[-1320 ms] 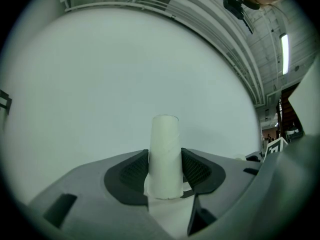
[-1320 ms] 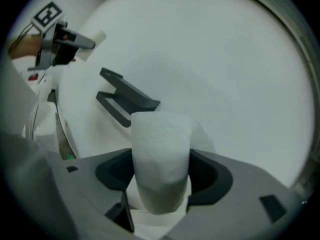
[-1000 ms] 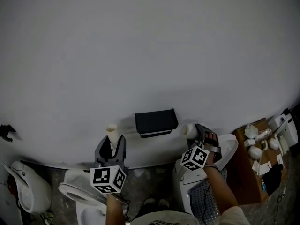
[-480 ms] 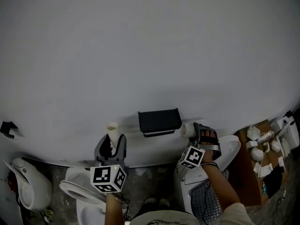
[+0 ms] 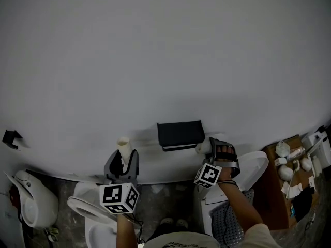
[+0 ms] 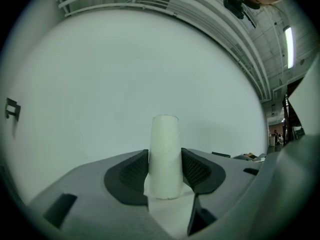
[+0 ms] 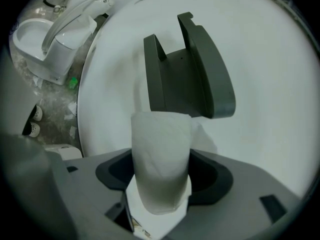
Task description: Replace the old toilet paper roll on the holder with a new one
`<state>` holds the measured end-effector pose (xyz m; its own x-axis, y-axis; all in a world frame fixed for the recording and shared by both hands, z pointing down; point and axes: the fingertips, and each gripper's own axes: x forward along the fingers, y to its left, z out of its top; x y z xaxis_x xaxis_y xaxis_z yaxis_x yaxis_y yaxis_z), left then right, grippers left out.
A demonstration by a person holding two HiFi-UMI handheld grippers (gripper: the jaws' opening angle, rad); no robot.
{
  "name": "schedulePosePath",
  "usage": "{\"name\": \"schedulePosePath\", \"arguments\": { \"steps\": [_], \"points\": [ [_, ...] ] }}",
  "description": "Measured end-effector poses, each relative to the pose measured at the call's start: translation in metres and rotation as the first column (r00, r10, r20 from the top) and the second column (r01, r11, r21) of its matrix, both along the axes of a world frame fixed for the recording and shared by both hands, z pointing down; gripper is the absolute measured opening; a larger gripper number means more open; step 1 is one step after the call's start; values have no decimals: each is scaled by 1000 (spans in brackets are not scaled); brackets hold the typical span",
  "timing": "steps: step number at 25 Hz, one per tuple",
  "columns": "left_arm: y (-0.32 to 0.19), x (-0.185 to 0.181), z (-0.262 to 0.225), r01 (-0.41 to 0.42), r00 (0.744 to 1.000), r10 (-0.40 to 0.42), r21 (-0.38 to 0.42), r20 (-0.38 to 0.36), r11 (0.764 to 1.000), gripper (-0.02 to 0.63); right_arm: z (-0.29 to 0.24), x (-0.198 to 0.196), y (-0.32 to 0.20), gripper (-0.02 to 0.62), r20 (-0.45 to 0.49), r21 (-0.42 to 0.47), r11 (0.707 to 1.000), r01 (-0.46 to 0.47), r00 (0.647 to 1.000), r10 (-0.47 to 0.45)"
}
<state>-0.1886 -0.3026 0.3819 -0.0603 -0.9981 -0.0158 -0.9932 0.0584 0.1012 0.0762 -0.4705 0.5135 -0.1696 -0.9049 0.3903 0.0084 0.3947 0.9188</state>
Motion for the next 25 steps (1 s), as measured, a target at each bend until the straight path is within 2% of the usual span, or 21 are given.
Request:
{"name": "schedulePosePath", "arguments": {
  "steps": [12,17,25],
  "points": [
    [24,-22,6,71,997,-71,-14,-1,997,204,3,-44,14,301,50,17,999,46,998,-47],
    [39,-34,8,110,994,-111,-21,1,994,204,3,-51,17,301,82,30,999,24,996,-26],
    [59,-47,11,151,988,-151,-25,-6,988,204,2,-70,25,301,66,99,994,47,996,-54]
  ]
}}
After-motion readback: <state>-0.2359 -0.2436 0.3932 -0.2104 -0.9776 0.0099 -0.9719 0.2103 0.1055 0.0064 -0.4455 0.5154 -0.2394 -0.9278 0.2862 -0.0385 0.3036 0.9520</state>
